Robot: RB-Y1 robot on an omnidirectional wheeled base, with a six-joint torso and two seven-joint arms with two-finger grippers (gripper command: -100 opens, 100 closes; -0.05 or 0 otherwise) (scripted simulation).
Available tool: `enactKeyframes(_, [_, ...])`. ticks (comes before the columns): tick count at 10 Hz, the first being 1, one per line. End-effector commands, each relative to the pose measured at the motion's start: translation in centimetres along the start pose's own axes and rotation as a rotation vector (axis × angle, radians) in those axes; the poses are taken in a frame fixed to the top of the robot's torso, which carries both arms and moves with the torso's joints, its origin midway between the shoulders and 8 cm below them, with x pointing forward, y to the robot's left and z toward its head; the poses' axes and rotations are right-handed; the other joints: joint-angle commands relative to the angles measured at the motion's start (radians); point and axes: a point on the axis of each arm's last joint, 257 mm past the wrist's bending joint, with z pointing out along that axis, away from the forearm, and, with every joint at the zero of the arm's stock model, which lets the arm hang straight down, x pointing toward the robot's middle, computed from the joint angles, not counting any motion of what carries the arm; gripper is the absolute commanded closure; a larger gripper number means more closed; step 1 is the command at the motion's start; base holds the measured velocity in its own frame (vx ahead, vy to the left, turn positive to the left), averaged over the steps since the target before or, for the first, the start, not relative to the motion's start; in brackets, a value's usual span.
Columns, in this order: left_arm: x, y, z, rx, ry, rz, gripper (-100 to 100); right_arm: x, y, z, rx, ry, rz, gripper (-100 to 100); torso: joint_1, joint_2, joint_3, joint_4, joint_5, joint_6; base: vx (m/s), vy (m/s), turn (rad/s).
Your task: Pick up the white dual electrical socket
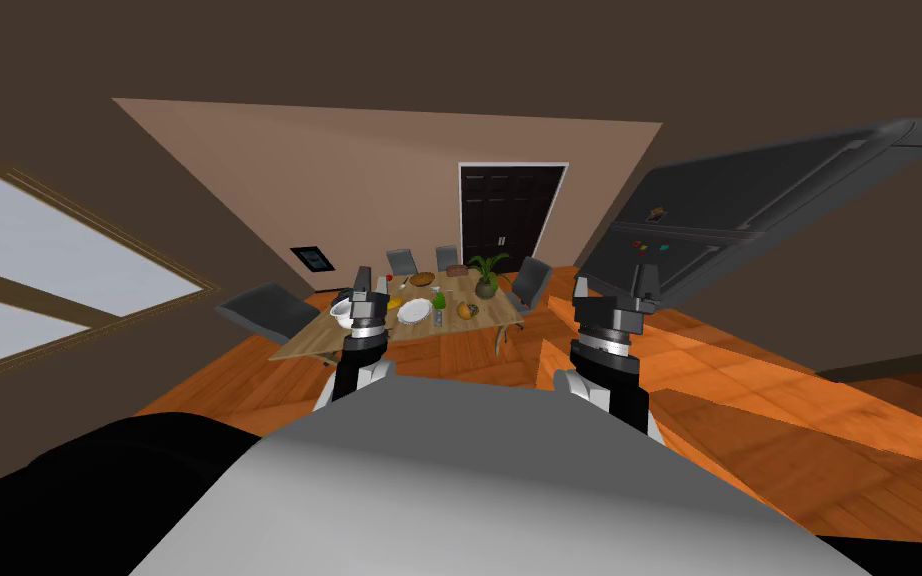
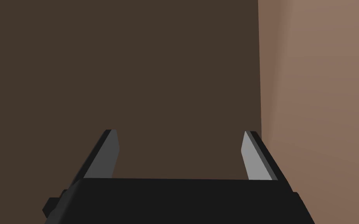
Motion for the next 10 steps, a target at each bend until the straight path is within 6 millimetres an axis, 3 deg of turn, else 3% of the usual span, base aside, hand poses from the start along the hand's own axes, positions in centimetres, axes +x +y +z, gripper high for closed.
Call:
enactKeyframes(1, [0.7,1.0,0.0,-0.018,0.034,0.003,-100,0.0,0.0,0.0,0.0,0.0,0.0,0,0.0,0.0,0.0,0.0,0.0,0.0,-0.012,0.008,-0.042])
enactKeyframes(10, [5.2,11.7,-0.7,-0.24,0.181,-0.005,-100,0.0,0.0,0.0,0.0,0.0,0.0,0,0.002,0.005,0.003,0.001,0.0,0.0,-0.066,0.024,-0.076])
